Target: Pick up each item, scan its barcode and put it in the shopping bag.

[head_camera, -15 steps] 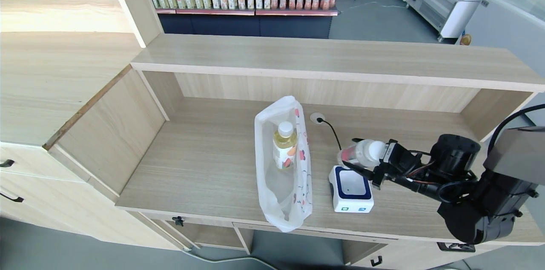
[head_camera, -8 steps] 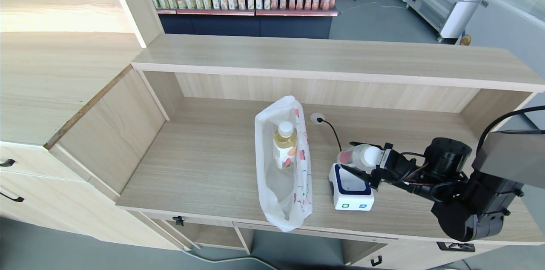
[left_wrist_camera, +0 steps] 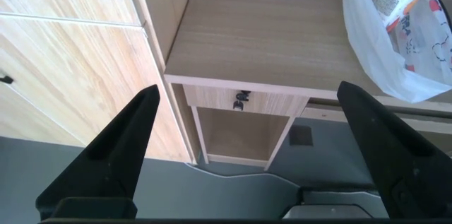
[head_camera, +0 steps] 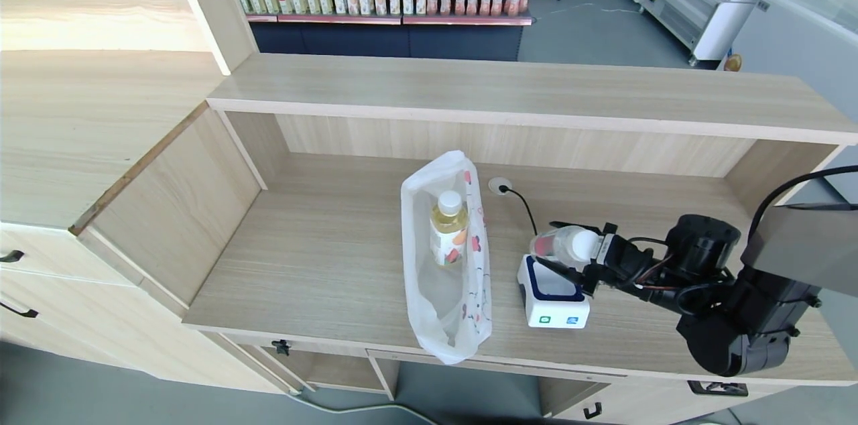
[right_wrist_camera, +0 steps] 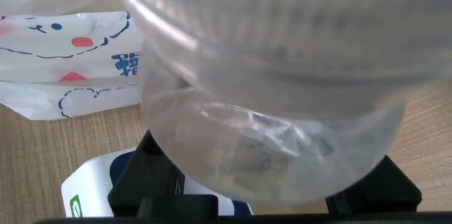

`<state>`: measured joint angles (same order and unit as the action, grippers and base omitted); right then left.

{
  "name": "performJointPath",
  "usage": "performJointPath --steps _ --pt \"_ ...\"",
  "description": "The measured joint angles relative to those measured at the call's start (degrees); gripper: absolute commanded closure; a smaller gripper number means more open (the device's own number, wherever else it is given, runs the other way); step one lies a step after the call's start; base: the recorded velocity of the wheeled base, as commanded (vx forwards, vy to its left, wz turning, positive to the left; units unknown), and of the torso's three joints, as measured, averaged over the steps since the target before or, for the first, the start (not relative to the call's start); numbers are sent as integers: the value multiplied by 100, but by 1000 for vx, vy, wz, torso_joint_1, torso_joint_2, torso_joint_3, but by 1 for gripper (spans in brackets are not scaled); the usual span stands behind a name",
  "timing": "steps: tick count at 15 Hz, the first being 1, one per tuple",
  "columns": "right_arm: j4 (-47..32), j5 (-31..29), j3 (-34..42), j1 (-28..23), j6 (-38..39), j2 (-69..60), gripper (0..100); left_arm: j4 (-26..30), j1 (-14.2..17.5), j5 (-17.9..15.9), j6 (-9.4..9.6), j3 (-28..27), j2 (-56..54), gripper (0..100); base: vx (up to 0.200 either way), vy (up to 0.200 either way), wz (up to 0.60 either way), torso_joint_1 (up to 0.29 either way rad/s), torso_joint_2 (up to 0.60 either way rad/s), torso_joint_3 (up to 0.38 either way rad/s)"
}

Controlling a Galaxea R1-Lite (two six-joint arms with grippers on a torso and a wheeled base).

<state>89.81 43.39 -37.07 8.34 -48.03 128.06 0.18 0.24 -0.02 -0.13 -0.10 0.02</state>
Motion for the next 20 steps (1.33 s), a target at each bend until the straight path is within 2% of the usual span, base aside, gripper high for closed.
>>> performJointPath --steps 5,11,13,16,20 --pt "-11 -9 177 -2 104 -234 100 -2 -2 0 -2 0 0 0 0 0 0 0 0 0" --pt "10 -15 505 9 1136 -935 100 -2 0 2 -2 0 0 0 0 0 0 0 0 0" --pt "10 -17 568 -7 1209 -1111 100 0 0 0 -2 0 0 0 0 0 0 0 0 0" --pt "10 -17 574 28 1736 -1323 100 0 0 2 -2 0 0 0 0 0 0 0 0 0" --pt "11 -118 541 65 2899 -1702 100 0 -2 0 0 0 0 0 0 200 0 2 2 1"
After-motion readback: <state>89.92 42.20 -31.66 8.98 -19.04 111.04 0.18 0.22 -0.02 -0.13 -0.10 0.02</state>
